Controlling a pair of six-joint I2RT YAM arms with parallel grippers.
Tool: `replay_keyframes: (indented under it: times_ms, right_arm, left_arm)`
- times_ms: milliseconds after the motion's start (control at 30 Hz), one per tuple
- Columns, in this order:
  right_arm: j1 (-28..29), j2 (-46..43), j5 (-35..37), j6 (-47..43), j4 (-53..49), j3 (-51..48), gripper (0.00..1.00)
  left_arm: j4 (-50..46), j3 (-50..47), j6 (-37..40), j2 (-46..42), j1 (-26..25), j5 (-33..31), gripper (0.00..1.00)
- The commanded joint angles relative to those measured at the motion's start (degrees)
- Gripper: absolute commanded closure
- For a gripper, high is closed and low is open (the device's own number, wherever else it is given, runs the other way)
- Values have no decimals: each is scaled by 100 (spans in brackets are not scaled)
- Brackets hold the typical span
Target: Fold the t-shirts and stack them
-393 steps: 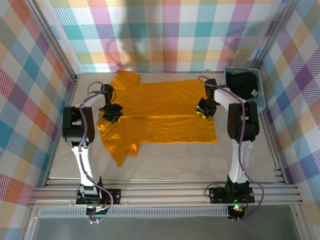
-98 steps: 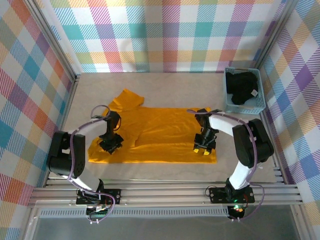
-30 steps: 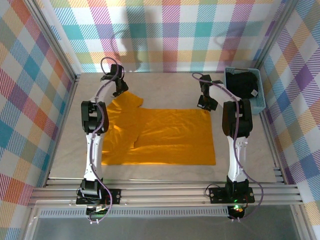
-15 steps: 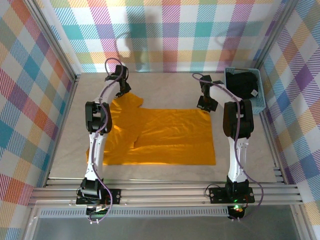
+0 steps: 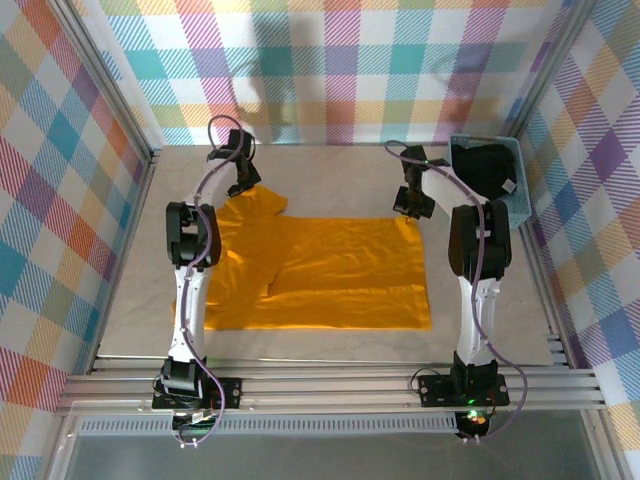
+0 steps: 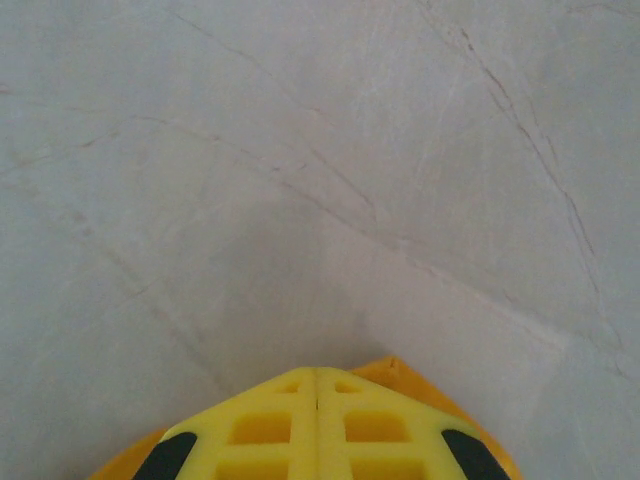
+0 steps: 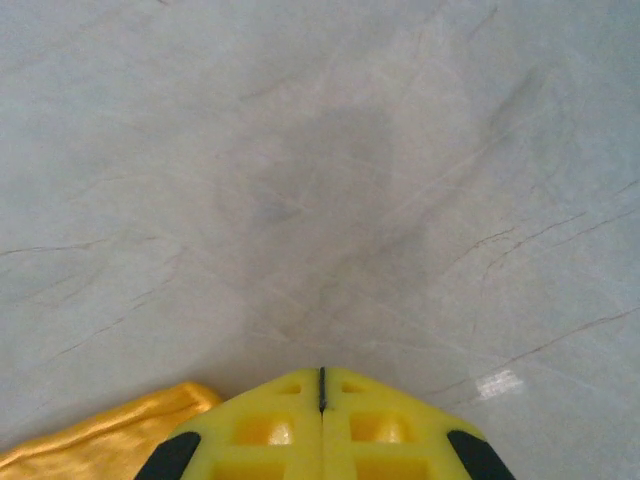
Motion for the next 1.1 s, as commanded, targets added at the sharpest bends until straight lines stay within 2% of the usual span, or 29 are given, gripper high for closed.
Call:
replay_keyframes:
  times_ms: [0,200,533,733,1067]
  right_arm:
    - [9,-432,-109,-282,120,-85,100]
    - [9,-909,-232,-430,337,-514,100]
    - [75,-1663,-285,-368,313,-1446,100]
    - [225,-2283,15,1,91,-2180,100]
    - [299,-2971,20,140,111,-3561,100]
  left_arm:
    - [-29,-451,24,-1062,-33,-97,100]
    - [332,-2144,-38,-2446,-82,42,100]
    - [278,-4929,-571,-5022,-86,85,100]
    - [-519,-6134,-893,-6517,-86,-196,100]
    - [-1775,-7308,-1455,-8021,-217,-341,100]
